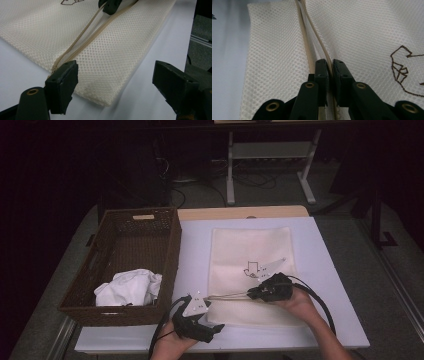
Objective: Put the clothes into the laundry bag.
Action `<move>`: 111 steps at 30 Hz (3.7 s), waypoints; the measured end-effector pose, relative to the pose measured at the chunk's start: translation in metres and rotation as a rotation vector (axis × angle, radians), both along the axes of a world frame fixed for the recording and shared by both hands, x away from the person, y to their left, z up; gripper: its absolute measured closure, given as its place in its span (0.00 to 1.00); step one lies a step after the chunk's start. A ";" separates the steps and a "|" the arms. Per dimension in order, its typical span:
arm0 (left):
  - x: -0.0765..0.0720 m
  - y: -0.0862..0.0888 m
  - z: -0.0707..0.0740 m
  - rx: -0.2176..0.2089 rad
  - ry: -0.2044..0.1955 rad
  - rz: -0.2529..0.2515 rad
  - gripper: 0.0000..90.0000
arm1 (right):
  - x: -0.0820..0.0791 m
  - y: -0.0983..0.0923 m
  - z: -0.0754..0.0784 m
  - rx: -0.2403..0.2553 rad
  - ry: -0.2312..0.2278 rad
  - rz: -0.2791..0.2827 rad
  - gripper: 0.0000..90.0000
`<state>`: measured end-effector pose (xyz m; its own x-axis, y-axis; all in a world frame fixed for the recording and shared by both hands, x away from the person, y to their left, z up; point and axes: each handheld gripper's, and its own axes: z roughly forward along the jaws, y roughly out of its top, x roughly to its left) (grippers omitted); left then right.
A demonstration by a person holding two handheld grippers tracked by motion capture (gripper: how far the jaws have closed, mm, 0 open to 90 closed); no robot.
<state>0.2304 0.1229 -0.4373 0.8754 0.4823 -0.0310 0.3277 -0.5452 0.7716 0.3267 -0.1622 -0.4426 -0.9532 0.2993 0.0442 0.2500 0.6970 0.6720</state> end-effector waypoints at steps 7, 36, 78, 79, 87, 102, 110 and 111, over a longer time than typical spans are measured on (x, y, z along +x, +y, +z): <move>0.002 -0.007 0.025 -0.042 0.018 -0.031 0.24 | 0.001 -0.006 0.005 0.039 0.010 -0.001 0.91; 0.041 0.034 0.100 -0.141 0.185 -0.110 0.19 | 0.000 -0.015 0.016 0.101 -0.024 -0.019 0.92; 0.081 0.183 0.134 -0.166 0.326 0.184 0.22 | 0.001 -0.020 0.019 0.112 -0.057 -0.045 0.91; 0.081 0.185 0.134 -0.145 0.315 0.194 0.21 | 0.001 -0.020 0.019 0.113 -0.058 -0.044 0.91; 0.084 0.195 0.126 0.004 0.273 0.252 0.21 | 0.000 -0.021 0.021 0.117 -0.066 -0.054 0.91; 0.097 0.202 0.101 0.298 0.268 0.335 0.20 | -0.001 -0.024 0.025 0.125 -0.090 -0.069 0.91; 0.103 0.206 0.079 0.421 0.365 0.330 0.16 | 0.000 -0.024 0.025 0.126 -0.090 -0.077 0.91; 0.104 0.205 0.077 0.429 0.378 0.328 0.16 | 0.000 -0.024 0.025 0.125 -0.091 -0.075 0.91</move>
<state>0.3348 0.3283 -0.3603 0.6477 0.7600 -0.0534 0.7350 -0.6048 0.3066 0.3265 -0.1858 -0.4177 -0.9300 0.3675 0.0000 0.2324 0.5882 0.7746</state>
